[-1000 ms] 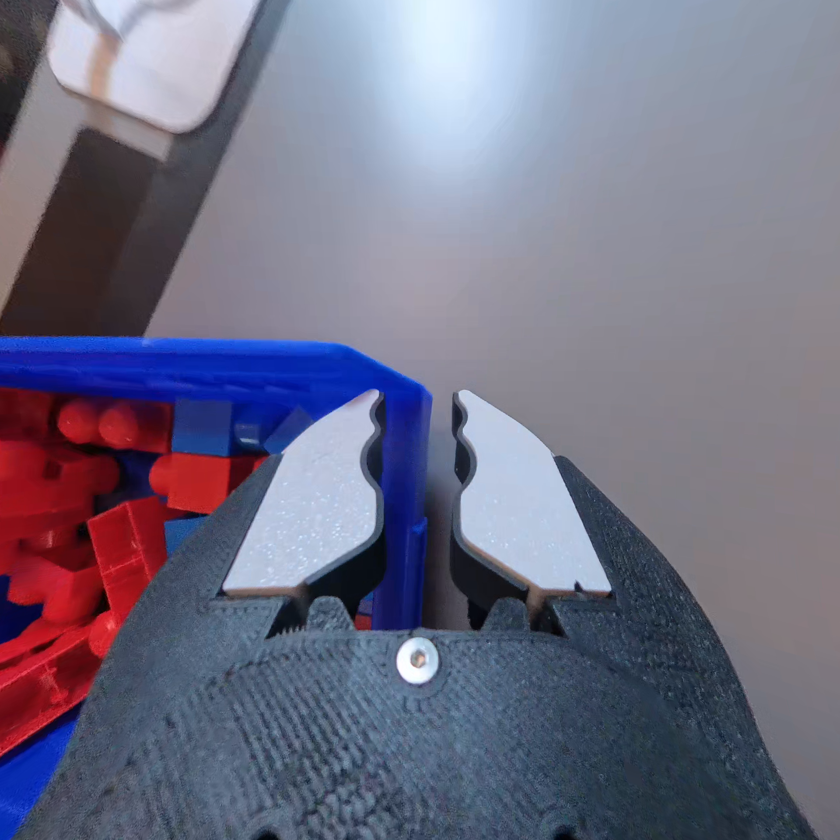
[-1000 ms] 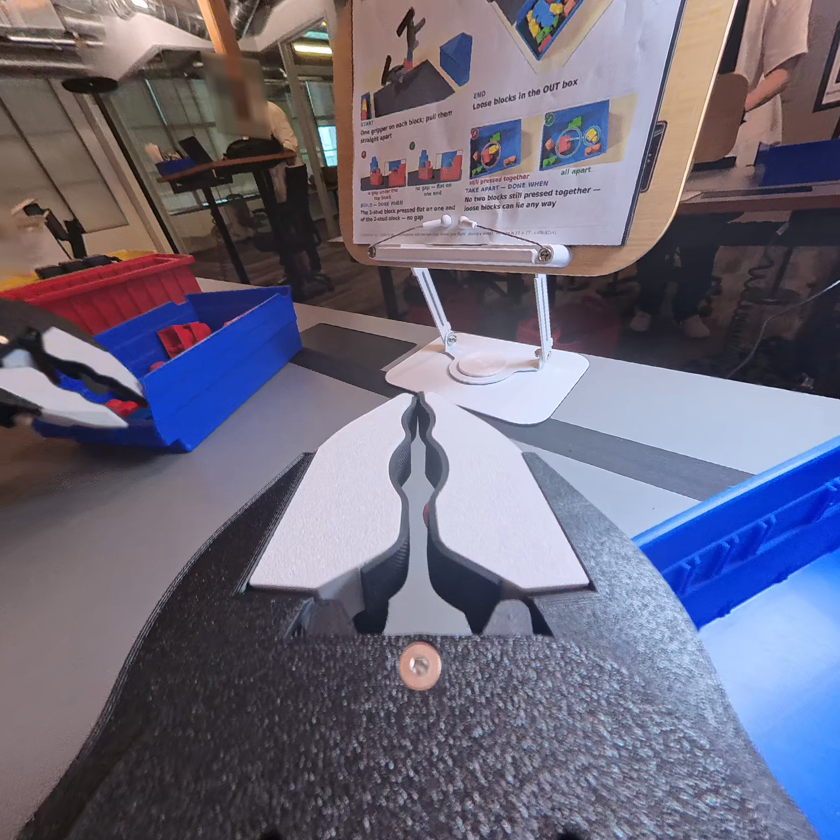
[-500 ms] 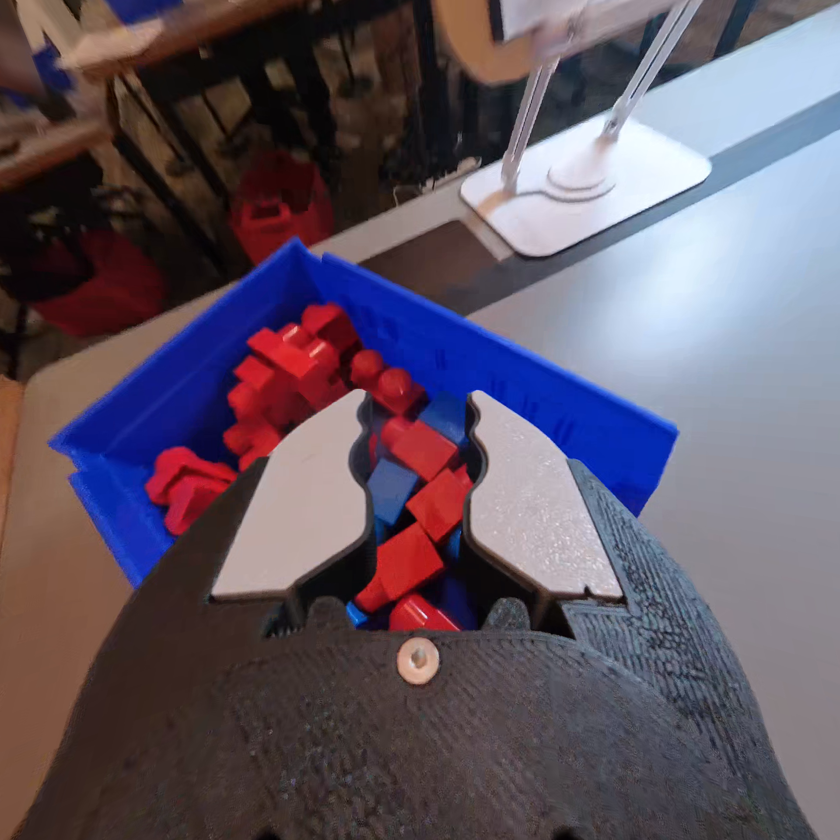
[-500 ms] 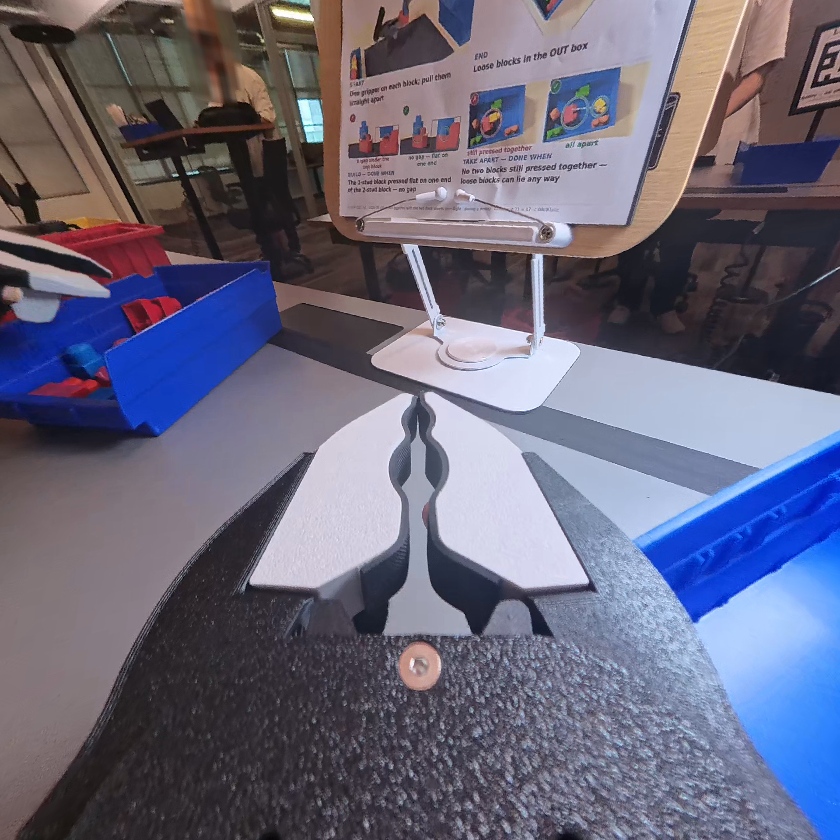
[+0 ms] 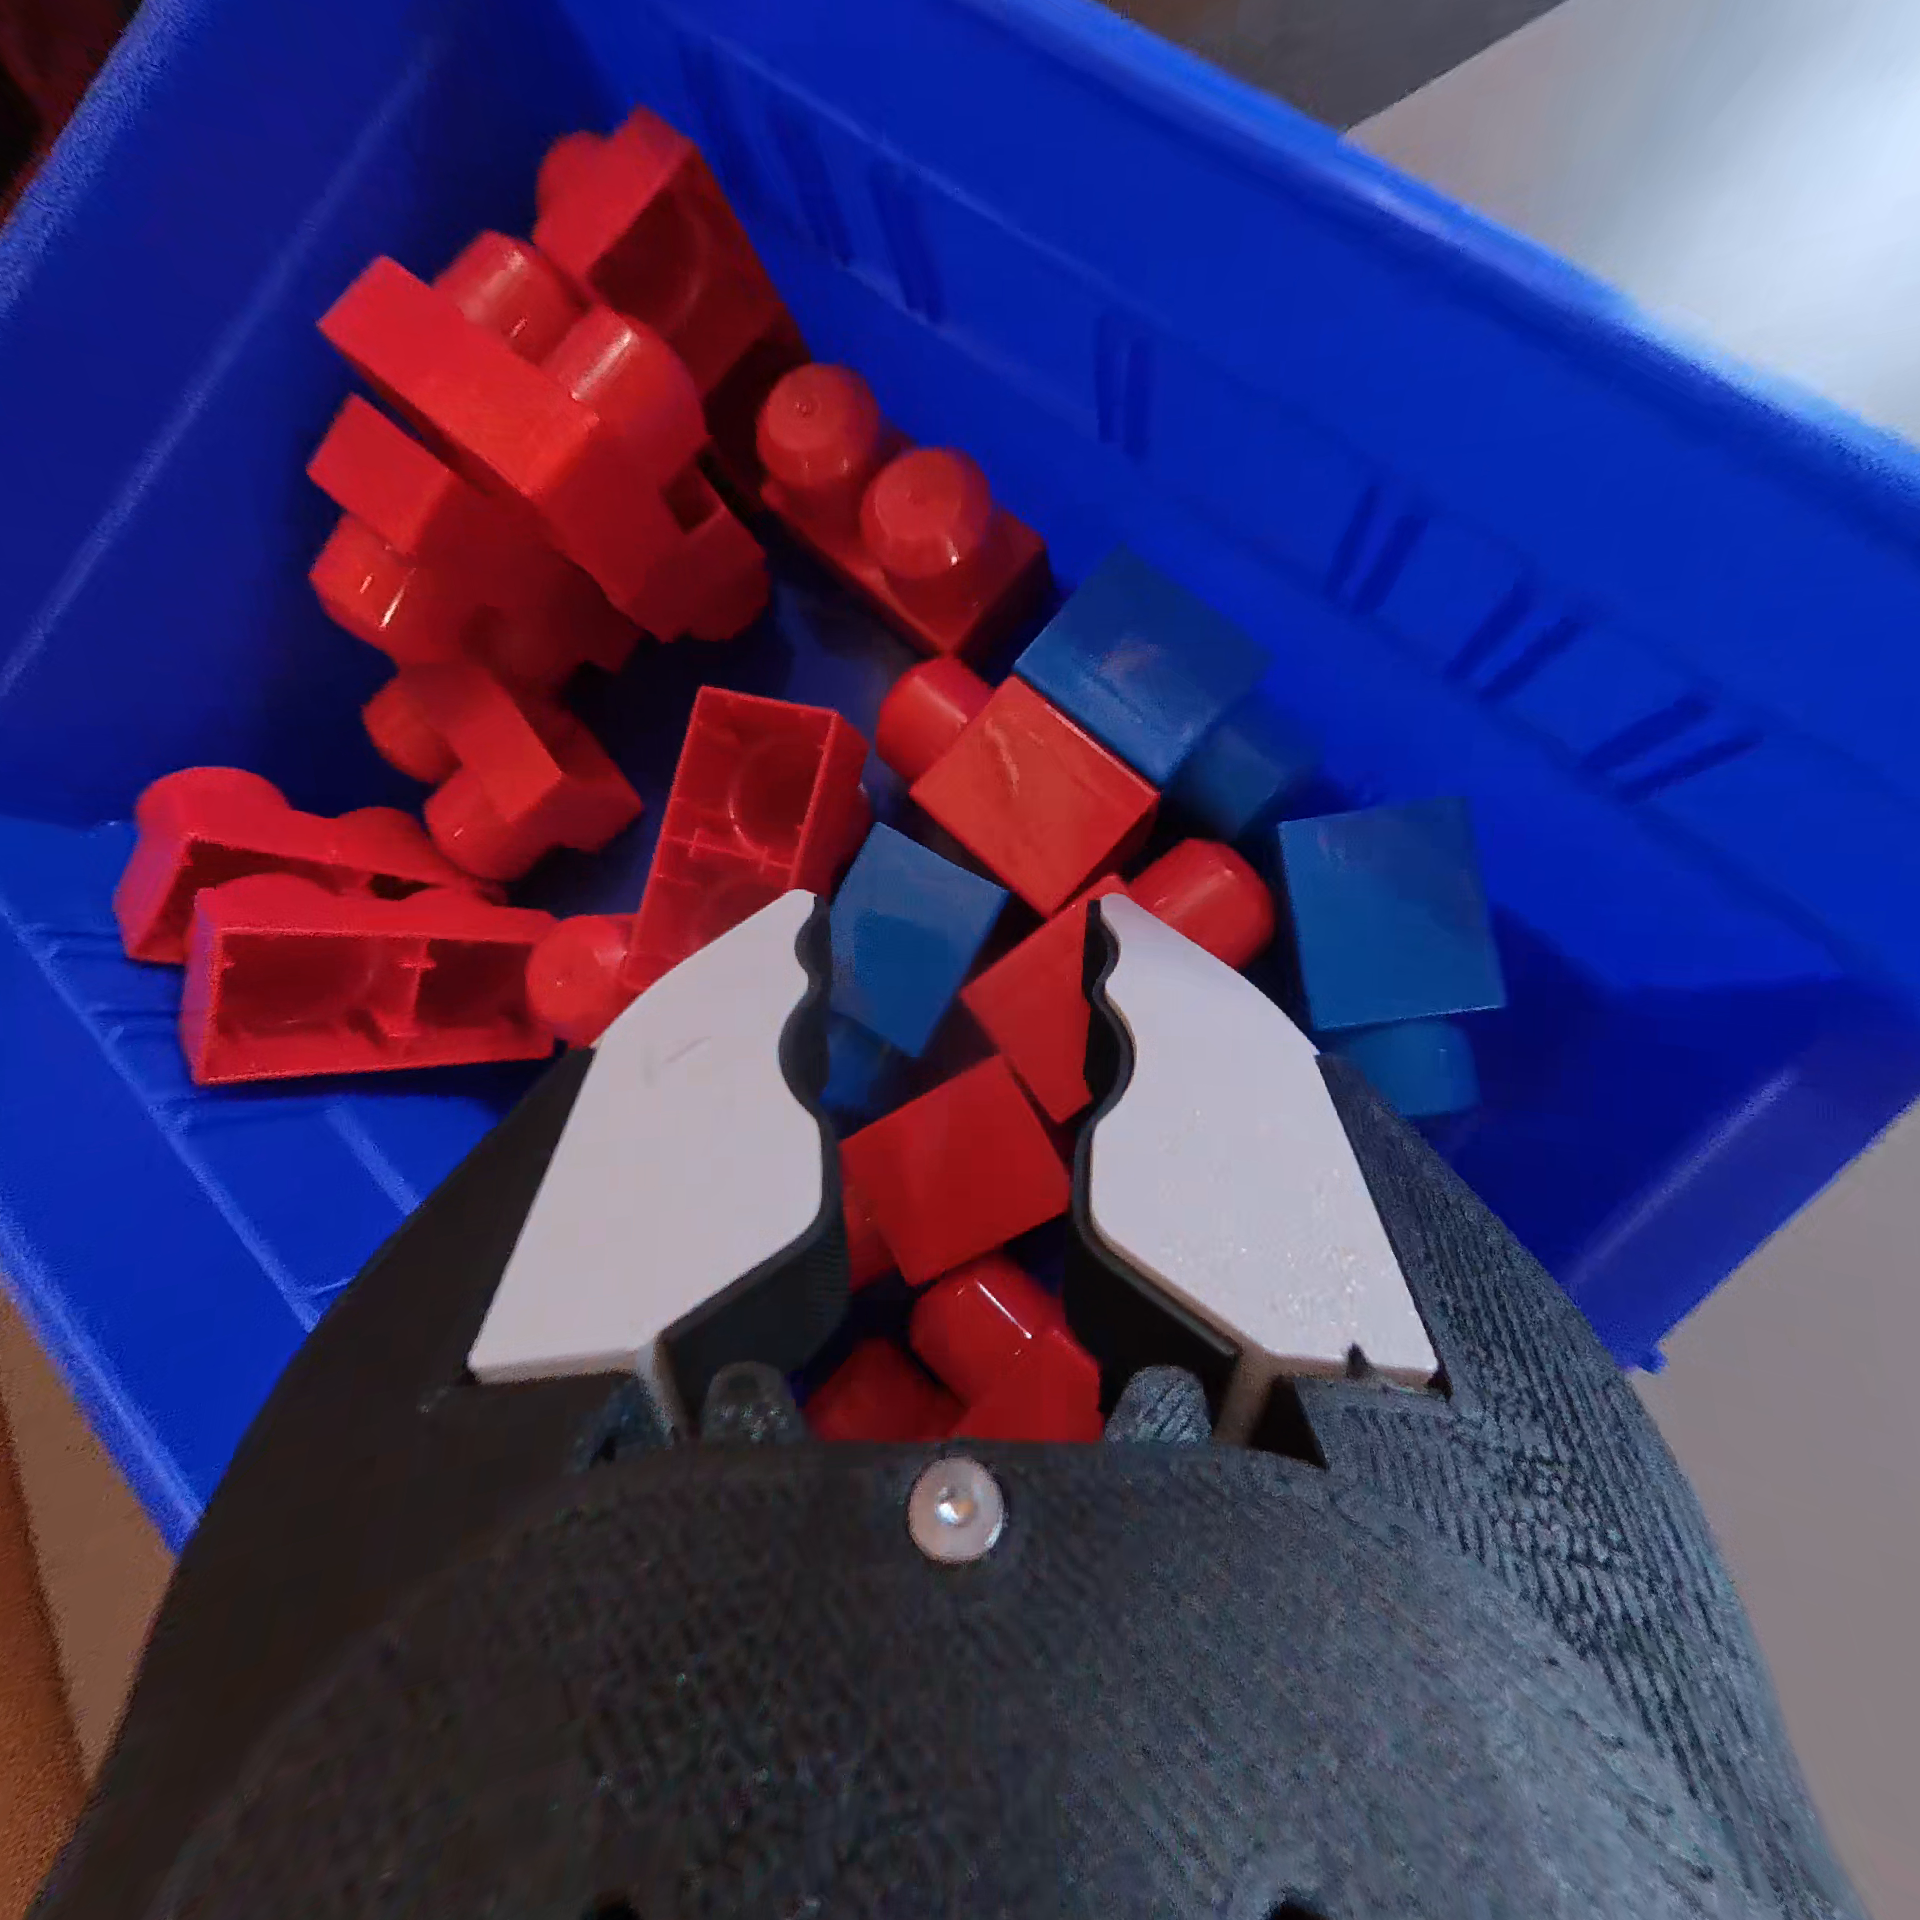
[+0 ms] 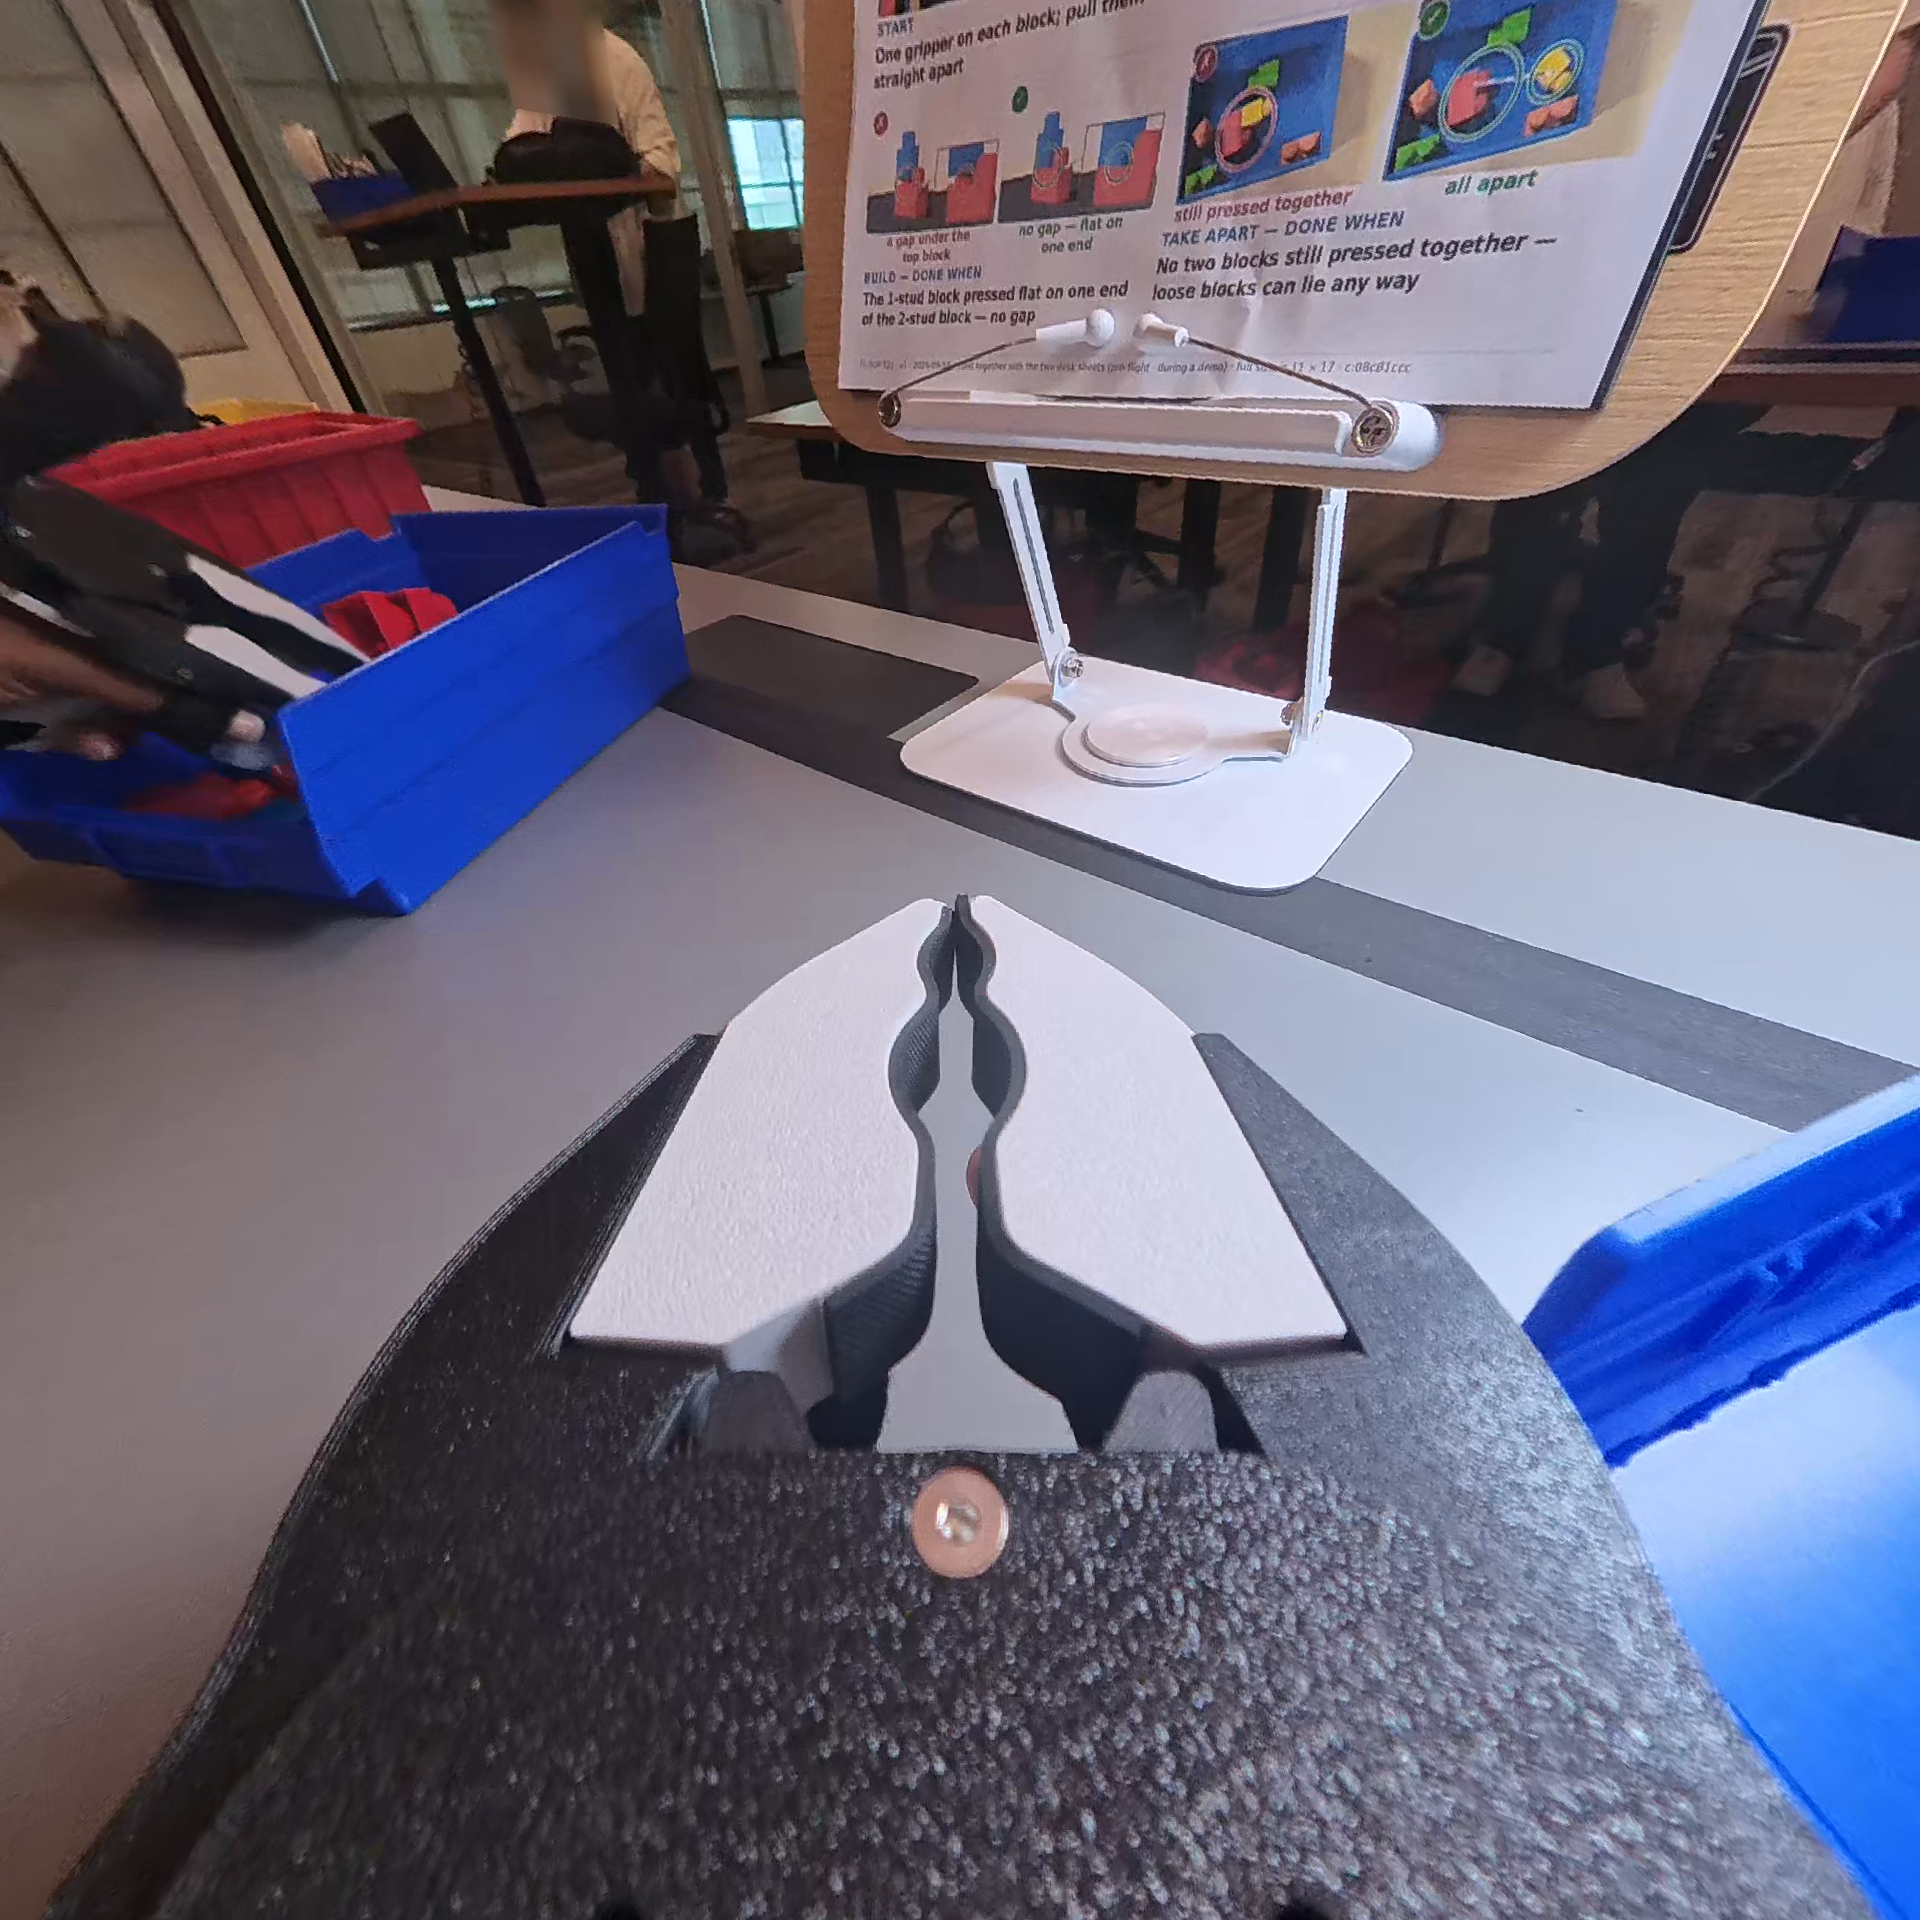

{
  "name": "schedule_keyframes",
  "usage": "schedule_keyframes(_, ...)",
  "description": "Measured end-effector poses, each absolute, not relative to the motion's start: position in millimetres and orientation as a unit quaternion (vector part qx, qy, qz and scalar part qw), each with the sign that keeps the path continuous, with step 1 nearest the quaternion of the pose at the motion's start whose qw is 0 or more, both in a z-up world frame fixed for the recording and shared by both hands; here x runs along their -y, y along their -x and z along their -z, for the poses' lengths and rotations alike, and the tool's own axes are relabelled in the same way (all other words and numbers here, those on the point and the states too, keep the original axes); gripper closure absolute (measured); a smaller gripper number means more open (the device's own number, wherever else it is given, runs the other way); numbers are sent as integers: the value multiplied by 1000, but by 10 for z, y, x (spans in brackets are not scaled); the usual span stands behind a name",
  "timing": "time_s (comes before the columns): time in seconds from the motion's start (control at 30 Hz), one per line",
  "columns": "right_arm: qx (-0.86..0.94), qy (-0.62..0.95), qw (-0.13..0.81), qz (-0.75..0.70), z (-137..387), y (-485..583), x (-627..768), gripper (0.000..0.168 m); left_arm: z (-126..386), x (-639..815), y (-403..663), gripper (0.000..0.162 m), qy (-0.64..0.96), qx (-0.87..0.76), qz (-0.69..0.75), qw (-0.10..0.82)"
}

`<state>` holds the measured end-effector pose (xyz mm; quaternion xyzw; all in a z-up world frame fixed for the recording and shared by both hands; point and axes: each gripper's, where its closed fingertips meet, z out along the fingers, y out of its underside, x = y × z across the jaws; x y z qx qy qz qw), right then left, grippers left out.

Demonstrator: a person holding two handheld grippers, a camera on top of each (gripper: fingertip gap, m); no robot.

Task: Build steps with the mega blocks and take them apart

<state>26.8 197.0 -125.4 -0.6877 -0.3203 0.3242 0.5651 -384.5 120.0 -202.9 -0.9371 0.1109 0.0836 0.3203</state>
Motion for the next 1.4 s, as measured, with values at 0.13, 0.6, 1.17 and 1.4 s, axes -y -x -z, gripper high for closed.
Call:
schedule_keyframes(0.13,309,690,560,-340,1254,-263,-1979,168,2072,-1217,3873,126,940,-95,-89,314)
schedule_keyframes(0.6,310,692,556,-340,1280,-251,-2006,168,2108,-1161,4165,112,948,-44,-153,275)
schedule_keyframes(1.17,321,694,551,-334,1345,-135,-2002,168,2189,-1154,4200,126,957,-49,-142,249)
schedule_keyframes(1.4,311,692,556,-341,1290,-191,-2009,168,2166,-1097,4166,138,957,-71,-153,234)
